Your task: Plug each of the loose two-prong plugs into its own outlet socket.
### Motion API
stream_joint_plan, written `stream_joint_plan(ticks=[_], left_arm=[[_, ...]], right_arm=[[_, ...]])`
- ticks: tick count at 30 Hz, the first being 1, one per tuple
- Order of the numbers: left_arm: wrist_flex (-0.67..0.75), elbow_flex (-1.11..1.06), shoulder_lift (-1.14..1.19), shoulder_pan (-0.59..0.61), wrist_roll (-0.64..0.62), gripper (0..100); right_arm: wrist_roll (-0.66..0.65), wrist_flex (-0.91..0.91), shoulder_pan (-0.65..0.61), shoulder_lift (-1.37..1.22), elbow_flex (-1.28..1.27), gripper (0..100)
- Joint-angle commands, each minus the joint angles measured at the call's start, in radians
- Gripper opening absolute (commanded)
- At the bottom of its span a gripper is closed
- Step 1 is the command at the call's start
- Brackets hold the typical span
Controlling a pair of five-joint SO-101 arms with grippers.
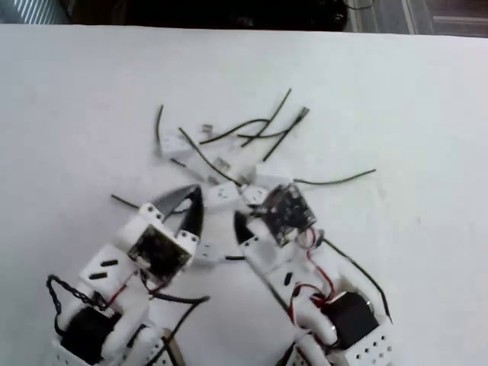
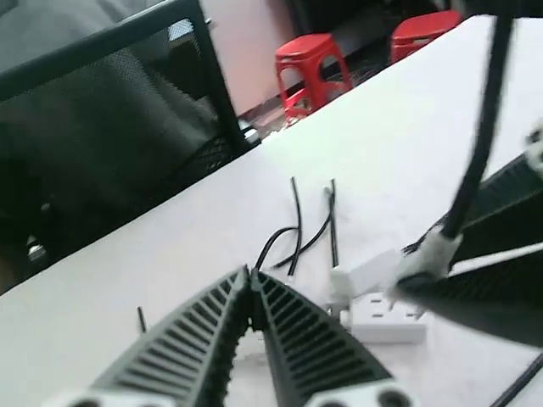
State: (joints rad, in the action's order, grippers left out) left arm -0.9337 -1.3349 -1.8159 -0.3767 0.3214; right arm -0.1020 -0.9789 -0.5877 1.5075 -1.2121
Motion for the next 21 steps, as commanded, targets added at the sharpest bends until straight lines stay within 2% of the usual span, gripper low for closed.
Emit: stream_joint_plan(ticks=[1, 3, 14, 17, 21], left_arm=[[-0.068, 0.032, 0.008, 0.044, 0.080, 2], [-0.117, 0.031, 0.010, 0.044, 0.130, 2], [-0.238, 0.037, 0.033, 0.047, 0.203, 2], [-0.244, 0.100, 0.148, 0.051, 0.203, 2], [-0.244, 0.256, 0.423, 0.051, 0.203, 2]], right_arm=[[-0.008, 0.007, 0.136, 0.001, -0.020, 1.6], [-0.003, 0.018, 0.194, 0.001, -0.048, 1.6], [0.005, 0.209, 0.432, 0.001, -0.241, 1.6], [0.048, 0.268, 0.472, 0.001, -0.281, 1.6], [0.089, 0.325, 0.516, 0.001, -0.292, 1.6]])
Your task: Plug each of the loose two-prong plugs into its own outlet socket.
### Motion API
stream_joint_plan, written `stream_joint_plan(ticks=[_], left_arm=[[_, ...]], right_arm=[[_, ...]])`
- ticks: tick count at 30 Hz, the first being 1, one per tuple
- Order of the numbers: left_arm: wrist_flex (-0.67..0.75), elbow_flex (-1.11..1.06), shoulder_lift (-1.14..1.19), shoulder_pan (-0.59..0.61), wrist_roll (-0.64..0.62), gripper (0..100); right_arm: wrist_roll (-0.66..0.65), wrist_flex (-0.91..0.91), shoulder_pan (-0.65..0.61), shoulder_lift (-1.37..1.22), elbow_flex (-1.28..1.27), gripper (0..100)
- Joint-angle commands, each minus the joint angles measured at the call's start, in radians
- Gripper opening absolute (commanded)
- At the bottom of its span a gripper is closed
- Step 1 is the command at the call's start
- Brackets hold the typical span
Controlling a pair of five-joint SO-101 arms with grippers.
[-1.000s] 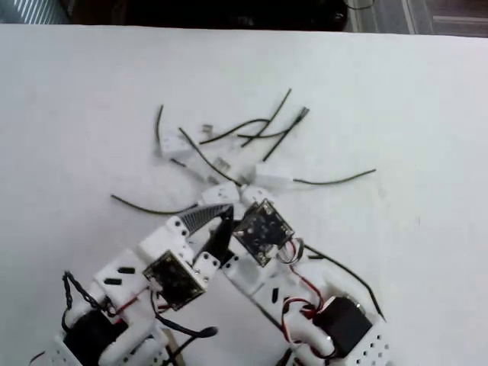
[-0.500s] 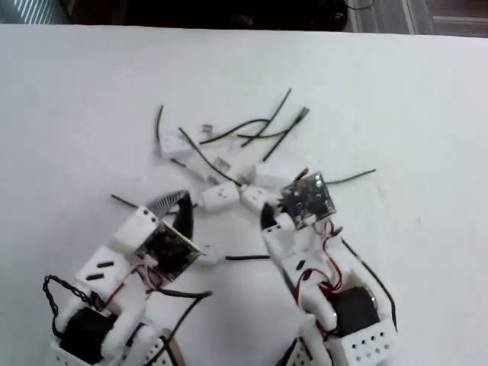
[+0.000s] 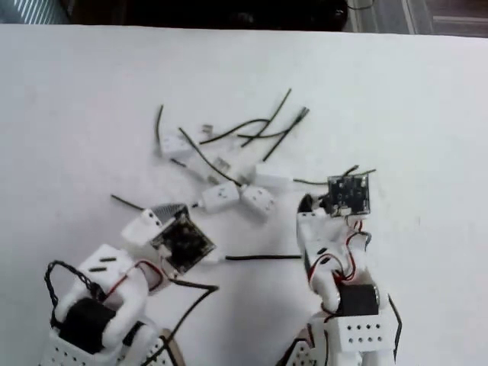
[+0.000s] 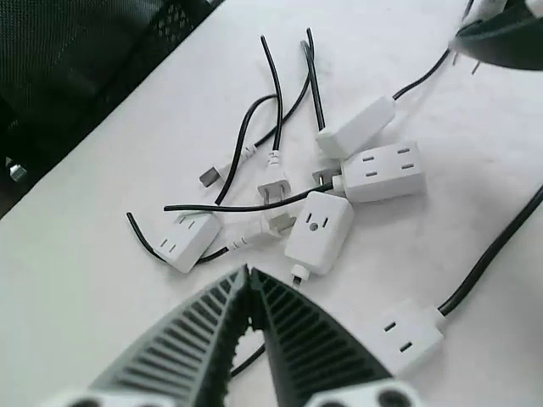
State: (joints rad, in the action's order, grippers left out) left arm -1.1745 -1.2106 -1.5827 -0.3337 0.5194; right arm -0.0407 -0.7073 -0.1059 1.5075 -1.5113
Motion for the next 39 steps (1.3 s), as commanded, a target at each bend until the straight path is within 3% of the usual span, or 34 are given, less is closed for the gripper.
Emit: stream_joint_plan(ticks=[1, 5, 8, 13, 15, 22, 32, 39], left_arm=[[-0.003, 0.170, 0.265, 0.004, 0.005, 2], [-0.054, 0.316, 0.561, 0.002, 0.023, 2], [-0.118, 0.419, 0.762, 0.001, 0.181, 3], [-0.230, 0.534, 1.053, 0.008, 0.390, 20], [-0.247, 0.568, 1.144, 0.007, 0.420, 25], [-0.242, 0.638, 1.328, -0.001, 0.577, 25], [0.005, 0.532, 1.484, -0.048, 0.577, 25], [0.124, 0.512, 1.532, -0.093, 0.387, 24]], right_arm=[[0.038, 0.067, 0.042, 0.001, 0.005, 1.6], [0.063, 0.102, 0.074, 0.001, -0.021, 1.6], [0.063, 0.130, 0.090, 0.001, -0.038, 1.6], [0.063, 0.133, 0.088, 0.001, -0.043, 1.6], [0.063, 0.133, 0.091, 0.001, -0.043, 1.6], [0.063, 0.127, 0.093, 0.001, -0.043, 1.6], [0.063, 0.127, 0.093, 0.002, -0.044, 1.6], [0.063, 0.125, 0.093, 0.002, -0.044, 1.6]])
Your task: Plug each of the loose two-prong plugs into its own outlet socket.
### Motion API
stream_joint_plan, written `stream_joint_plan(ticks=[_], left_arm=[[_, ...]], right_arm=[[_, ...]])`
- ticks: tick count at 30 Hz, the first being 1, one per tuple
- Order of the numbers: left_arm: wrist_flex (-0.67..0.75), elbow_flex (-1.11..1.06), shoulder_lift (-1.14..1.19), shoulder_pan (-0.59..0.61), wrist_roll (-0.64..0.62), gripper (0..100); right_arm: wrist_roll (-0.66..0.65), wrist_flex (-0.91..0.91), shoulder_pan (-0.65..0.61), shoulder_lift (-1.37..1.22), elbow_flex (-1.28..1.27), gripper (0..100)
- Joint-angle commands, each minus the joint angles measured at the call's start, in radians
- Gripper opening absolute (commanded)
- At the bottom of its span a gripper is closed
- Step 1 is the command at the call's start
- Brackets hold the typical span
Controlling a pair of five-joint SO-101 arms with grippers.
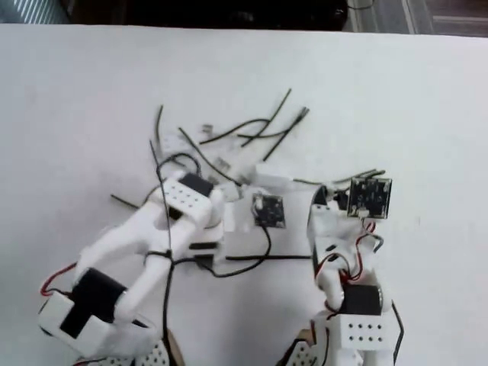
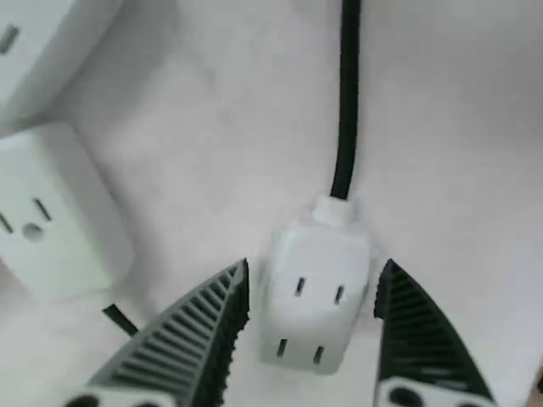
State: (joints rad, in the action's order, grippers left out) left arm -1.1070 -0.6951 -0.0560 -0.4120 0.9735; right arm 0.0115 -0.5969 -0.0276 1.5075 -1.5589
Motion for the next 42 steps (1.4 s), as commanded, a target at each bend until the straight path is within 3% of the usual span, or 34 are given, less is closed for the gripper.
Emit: stream_joint_plan(ticks=[1, 7, 10, 17, 25, 28, 33, 42], left_arm=[[0.069, -0.003, 0.013, -0.015, -0.083, 22], [0.087, 0.018, 0.041, -0.038, -0.103, 3], [0.089, 0.017, 0.039, -0.064, -0.127, 2], [0.100, 0.158, 0.041, -0.074, -0.534, 2], [0.146, 0.213, 0.047, -0.074, -0.732, 3], [0.180, 0.169, 0.047, -0.081, -0.772, 8], [0.166, 0.127, 0.045, -0.117, -0.847, 30], [-0.215, 0.425, 0.035, -0.053, -0.829, 31]], right_arm=[[0.011, 0.015, 0.015, 0.002, 0.003, 1.6], [0.008, 0.015, 0.015, 0.007, -0.008, 1.6], [0.008, 0.015, 0.015, 0.010, -0.008, 1.6], [0.011, 0.015, 0.015, 0.010, -0.008, 1.6], [0.011, 0.015, 0.016, 0.010, -0.008, 1.6], [0.011, 0.015, 0.016, 0.010, -0.008, 1.6], [0.011, 0.015, 0.016, 0.010, -0.008, 1.6], [0.003, 0.013, 0.016, 0.010, -0.002, 1.6]])
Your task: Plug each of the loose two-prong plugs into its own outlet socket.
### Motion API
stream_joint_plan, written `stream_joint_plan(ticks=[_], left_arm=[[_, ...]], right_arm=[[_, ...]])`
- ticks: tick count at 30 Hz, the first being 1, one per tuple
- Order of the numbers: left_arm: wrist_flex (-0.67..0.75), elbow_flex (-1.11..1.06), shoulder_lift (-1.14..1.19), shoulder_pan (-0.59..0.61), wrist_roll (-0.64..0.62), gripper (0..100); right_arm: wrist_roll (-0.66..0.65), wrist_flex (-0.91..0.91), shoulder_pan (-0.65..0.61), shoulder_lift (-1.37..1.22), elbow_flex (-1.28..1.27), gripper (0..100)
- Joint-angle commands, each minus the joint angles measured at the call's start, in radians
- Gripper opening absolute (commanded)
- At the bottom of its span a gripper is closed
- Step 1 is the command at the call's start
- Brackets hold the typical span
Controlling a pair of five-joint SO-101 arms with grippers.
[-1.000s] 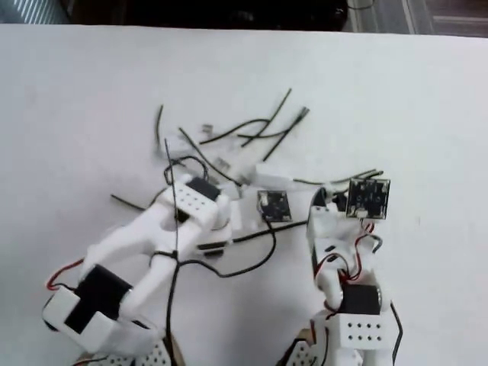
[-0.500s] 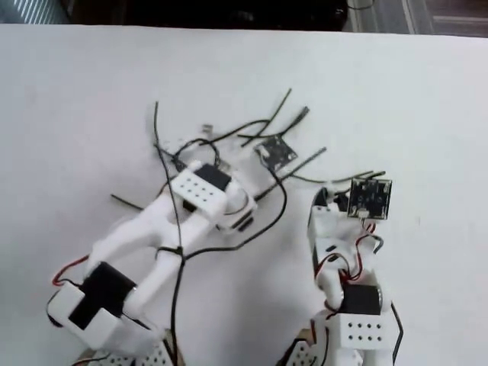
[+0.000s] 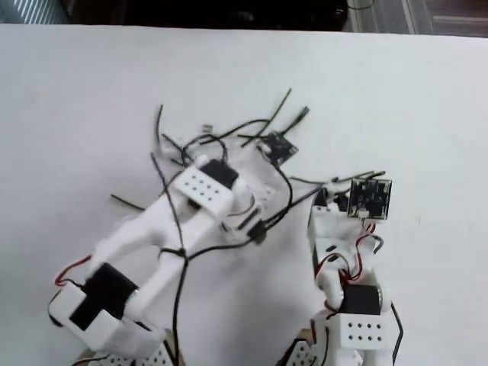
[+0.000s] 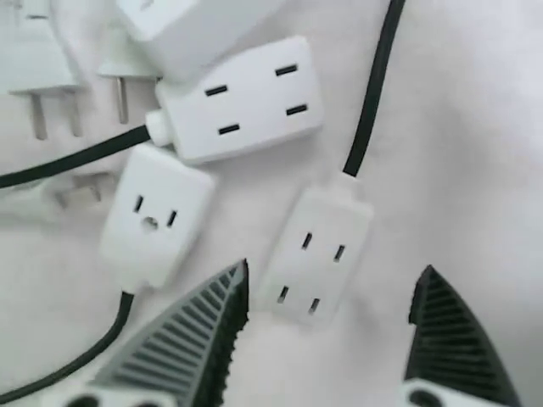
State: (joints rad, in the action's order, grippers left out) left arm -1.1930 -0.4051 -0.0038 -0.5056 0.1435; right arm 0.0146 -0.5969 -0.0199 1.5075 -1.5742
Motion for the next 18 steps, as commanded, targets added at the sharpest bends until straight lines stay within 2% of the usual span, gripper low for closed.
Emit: stream_joint_plan(ticks=[1, 4, 7, 11, 18], left_arm=[[-0.173, 0.175, -0.019, 0.061, 0.002, 31], [-0.258, 0.236, -0.091, 0.116, 0.006, 31], [-0.296, 0.221, -0.251, 0.166, 0.060, 31], [-0.295, 0.123, -0.532, 0.280, 0.072, 31], [-0.258, -0.164, -0.894, 0.513, 0.074, 31]], right_arm=[[0.000, 0.013, 0.008, 0.010, 0.015, 1.6], [-0.002, -0.018, 0.001, 0.002, 0.049, 1.6], [-0.002, -0.154, -0.044, 0.002, 0.155, 1.6], [-0.002, -0.265, -0.196, 0.001, 0.250, 1.6], [0.000, -0.268, -0.447, -0.001, 0.261, 1.6]])
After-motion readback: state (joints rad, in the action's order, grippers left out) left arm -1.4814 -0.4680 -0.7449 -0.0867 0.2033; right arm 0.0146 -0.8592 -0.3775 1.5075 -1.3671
